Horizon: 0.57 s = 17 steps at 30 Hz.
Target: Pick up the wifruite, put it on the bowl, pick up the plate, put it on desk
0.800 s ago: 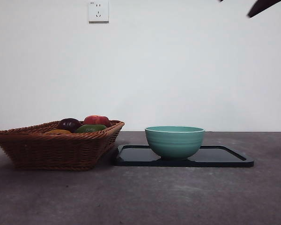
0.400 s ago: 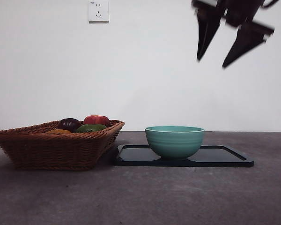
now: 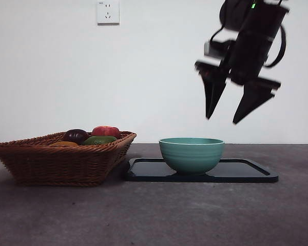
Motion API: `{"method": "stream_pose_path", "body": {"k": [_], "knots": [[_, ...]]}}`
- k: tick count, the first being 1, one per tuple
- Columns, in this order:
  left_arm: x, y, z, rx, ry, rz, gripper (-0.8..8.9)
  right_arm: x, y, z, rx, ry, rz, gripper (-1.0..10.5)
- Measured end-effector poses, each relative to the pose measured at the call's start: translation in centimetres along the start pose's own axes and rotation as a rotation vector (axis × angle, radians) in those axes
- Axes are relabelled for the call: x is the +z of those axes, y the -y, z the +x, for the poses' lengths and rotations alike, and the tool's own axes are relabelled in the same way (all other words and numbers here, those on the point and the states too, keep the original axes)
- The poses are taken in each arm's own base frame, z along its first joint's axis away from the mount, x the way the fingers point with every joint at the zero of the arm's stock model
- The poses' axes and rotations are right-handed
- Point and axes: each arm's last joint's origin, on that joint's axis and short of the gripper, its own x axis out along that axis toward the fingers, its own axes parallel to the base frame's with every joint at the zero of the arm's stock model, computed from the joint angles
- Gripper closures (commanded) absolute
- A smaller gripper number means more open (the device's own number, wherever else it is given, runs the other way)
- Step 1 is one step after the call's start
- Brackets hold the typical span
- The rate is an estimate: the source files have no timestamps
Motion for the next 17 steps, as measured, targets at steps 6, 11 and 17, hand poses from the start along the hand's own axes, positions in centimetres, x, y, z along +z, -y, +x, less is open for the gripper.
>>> {"method": "stream_pose_path", "body": {"k": [6, 11, 17], "knots": [[0.0, 0.0, 0.0, 0.0, 0.0, 0.0, 3.49, -0.1, 0.4, 2.4, -0.006, -0.039, 0.006, 6.2], [0.0, 0.0, 0.0, 0.0, 0.0, 0.0, 3.49, -0.2, 0.5, 3.6, -0.008, -0.06, 0.006, 6.9], [0.0, 0.0, 0.0, 0.0, 0.0, 0.0, 3.49, -0.4, 0.4, 4.8, -0.009, -0.087, 0.005, 7.2]]}}
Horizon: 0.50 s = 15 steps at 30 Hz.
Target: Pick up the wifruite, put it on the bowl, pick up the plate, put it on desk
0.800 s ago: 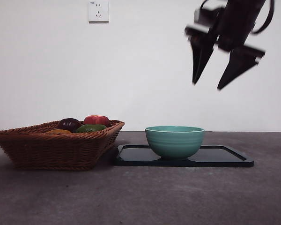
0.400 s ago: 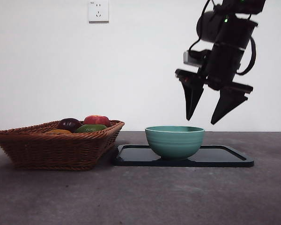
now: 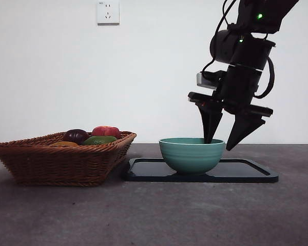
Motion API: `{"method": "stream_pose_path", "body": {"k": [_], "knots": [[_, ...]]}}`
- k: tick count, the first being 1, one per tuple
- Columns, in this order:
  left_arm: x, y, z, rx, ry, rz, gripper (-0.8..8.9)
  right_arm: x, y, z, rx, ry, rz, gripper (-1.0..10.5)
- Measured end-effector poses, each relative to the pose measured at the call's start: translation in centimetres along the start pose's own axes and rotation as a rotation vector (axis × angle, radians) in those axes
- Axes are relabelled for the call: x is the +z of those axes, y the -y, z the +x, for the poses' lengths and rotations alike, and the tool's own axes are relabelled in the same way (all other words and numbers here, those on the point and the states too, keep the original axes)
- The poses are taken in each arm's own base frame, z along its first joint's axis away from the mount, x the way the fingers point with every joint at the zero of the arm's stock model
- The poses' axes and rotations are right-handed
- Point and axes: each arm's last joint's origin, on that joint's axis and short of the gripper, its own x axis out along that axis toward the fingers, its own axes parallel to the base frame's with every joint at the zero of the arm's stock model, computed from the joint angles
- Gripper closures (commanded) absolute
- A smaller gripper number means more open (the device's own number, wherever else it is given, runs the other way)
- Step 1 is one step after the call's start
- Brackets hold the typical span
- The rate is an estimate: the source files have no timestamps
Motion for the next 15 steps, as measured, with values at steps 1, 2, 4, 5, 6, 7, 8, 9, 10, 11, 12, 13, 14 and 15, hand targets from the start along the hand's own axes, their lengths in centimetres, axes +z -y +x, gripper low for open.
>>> {"method": "stream_pose_path", "body": {"k": [1, 2, 4, 5, 6, 7, 8, 9, 10, 11, 12, 13, 14, 15], "knots": [[0.0, 0.0, 0.0, 0.0, 0.0, 0.0, 3.49, -0.02, 0.02, 0.13, -0.001, -0.004, 0.001, 7.6], [0.0, 0.0, 0.0, 0.0, 0.0, 0.0, 3.49, -0.03, 0.01, 0.19, -0.001, -0.005, 0.001, 7.9], [0.0, 0.0, 0.0, 0.0, 0.0, 0.0, 3.49, -0.01, 0.0, 0.21, 0.0, -0.003, 0.0, 8.4], [0.0, 0.0, 0.0, 0.0, 0.0, 0.0, 3.49, 0.04, 0.0, 0.21, 0.001, 0.002, -0.001, 8.6], [0.0, 0.0, 0.0, 0.0, 0.0, 0.0, 3.49, 0.07, -0.01, 0.21, 0.001, 0.005, -0.001, 8.9], [0.0, 0.0, 0.0, 0.0, 0.0, 0.0, 3.49, 0.07, -0.01, 0.21, 0.001, 0.005, -0.001, 9.1], [0.0, 0.0, 0.0, 0.0, 0.0, 0.0, 3.49, 0.07, -0.01, 0.21, 0.001, 0.005, -0.001, 9.4], [0.0, 0.0, 0.0, 0.0, 0.0, 0.0, 3.49, 0.07, -0.01, 0.21, 0.001, 0.005, -0.002, 9.4], [0.0, 0.0, 0.0, 0.0, 0.0, 0.0, 3.49, 0.07, -0.01, 0.21, 0.001, 0.005, -0.002, 9.4], [0.0, 0.0, 0.0, 0.0, 0.0, 0.0, 3.49, 0.09, -0.03, 0.21, 0.002, 0.007, -0.002, 9.4], [0.0, 0.0, 0.0, 0.0, 0.0, 0.0, 3.49, 0.14, -0.04, 0.2, 0.002, 0.012, -0.003, 9.4], [0.0, 0.0, 0.0, 0.0, 0.0, 0.0, 3.49, 0.17, -0.05, 0.21, 0.003, 0.016, -0.004, 9.4], [0.0, 0.0, 0.0, 0.0, 0.0, 0.0, 3.49, 0.21, -0.06, 0.21, 0.003, 0.02, -0.005, 9.4], [0.0, 0.0, 0.0, 0.0, 0.0, 0.0, 3.49, 0.24, -0.07, 0.2, 0.004, 0.023, -0.005, 9.4]]}}
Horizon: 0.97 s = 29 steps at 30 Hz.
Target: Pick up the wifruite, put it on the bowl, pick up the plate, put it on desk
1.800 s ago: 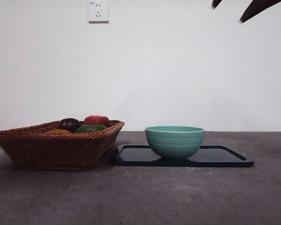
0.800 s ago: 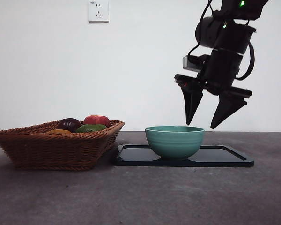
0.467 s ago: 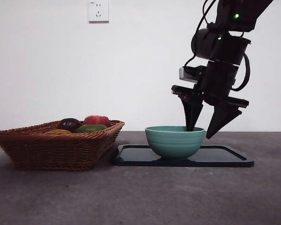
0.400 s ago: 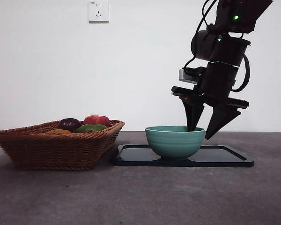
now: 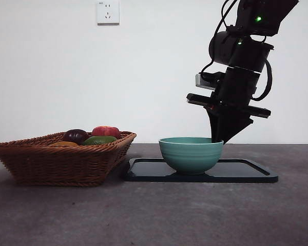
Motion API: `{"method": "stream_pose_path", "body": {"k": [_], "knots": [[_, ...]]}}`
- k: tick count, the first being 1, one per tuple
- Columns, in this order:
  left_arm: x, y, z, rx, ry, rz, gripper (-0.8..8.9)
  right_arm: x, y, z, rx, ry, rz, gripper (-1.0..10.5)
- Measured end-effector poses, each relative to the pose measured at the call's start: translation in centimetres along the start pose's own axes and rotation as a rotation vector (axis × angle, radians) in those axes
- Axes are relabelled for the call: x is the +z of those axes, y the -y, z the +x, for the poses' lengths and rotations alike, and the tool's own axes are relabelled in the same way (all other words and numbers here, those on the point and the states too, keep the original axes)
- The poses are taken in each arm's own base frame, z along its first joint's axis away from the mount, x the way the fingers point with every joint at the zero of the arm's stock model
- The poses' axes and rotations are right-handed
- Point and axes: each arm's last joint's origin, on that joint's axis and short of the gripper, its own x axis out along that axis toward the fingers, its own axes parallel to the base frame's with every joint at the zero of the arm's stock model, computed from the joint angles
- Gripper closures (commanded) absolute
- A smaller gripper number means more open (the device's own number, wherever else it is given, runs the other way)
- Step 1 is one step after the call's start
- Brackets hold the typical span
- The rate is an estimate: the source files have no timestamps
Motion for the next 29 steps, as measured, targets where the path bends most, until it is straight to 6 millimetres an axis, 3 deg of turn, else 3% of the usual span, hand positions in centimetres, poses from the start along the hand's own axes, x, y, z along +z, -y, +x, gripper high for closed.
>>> {"method": "stream_pose_path", "body": {"k": [5, 8, 18, 26, 29], "knots": [[0.0, 0.0, 0.0, 0.0, 0.0, 0.0, 3.49, 0.1, -0.1, -0.5, 0.0, 0.015, -0.003, 9.4], [0.0, 0.0, 0.0, 0.0, 0.0, 0.0, 3.49, 0.3, -0.4, -2.2, 0.006, 0.055, -0.009, 9.4], [0.0, 0.0, 0.0, 0.0, 0.0, 0.0, 3.49, -1.4, -1.8, -11.4, 0.025, 0.149, -0.046, 9.4], [0.0, 0.0, 0.0, 0.0, 0.0, 0.001, 3.49, -4.9, -3.5, -18.5, 0.055, 0.212, -0.102, 9.4], [0.0, 0.0, 0.0, 0.0, 0.0, 0.001, 3.49, -6.8, -3.8, -19.9, 0.069, 0.243, -0.121, 9.4]]}}
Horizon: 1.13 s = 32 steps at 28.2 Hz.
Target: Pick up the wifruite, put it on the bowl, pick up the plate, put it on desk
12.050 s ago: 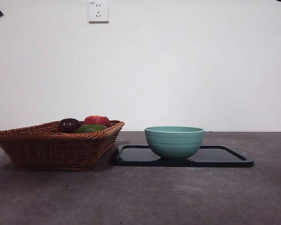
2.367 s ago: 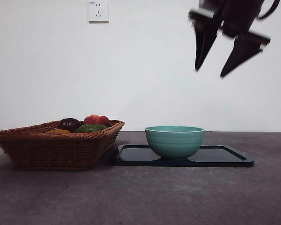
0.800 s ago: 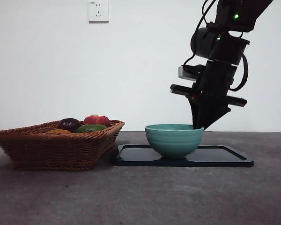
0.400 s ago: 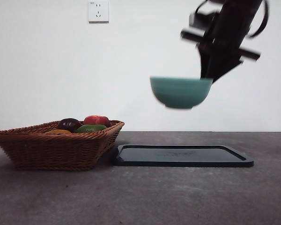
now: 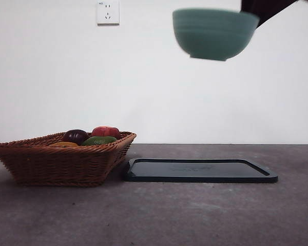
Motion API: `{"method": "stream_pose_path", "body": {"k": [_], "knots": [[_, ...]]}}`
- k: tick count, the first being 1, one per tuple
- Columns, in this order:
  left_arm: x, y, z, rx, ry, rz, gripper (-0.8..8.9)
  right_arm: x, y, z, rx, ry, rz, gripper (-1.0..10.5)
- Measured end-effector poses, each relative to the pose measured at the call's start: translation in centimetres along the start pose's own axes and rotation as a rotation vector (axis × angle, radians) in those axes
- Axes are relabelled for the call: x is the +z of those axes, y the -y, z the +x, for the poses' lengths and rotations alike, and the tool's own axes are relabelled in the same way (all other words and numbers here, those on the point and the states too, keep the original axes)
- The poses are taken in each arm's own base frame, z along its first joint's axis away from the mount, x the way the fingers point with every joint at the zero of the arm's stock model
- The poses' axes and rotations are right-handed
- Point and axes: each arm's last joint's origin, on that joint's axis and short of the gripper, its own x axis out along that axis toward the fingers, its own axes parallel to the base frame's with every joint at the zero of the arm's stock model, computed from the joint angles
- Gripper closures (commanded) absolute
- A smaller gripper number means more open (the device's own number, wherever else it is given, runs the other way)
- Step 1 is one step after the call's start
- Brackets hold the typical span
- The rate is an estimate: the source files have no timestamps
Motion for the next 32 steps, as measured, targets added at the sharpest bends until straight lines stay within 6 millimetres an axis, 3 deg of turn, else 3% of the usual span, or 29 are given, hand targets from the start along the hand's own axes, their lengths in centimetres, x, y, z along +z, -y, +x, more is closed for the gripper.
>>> {"method": "stream_pose_path", "body": {"k": [6, 16, 24, 32], "knots": [[0.0, 0.0, 0.0, 0.0, 0.0, 0.0, 3.49, -4.1, -0.6, 0.7, 0.03, -0.038, -0.035, 9.4], [0.0, 0.0, 0.0, 0.0, 0.0, 0.0, 3.49, -9.7, -2.0, 6.7, 0.097, -0.114, -0.064, 9.4], [0.0, 0.0, 0.0, 0.0, 0.0, 0.0, 3.49, -12.3, -2.9, 11.2, 0.085, -0.201, -0.058, 9.4], [0.0, 0.0, 0.0, 0.0, 0.0, 0.0, 3.49, -12.9, -3.5, 13.9, 0.041, -0.243, -0.071, 9.4]]}}
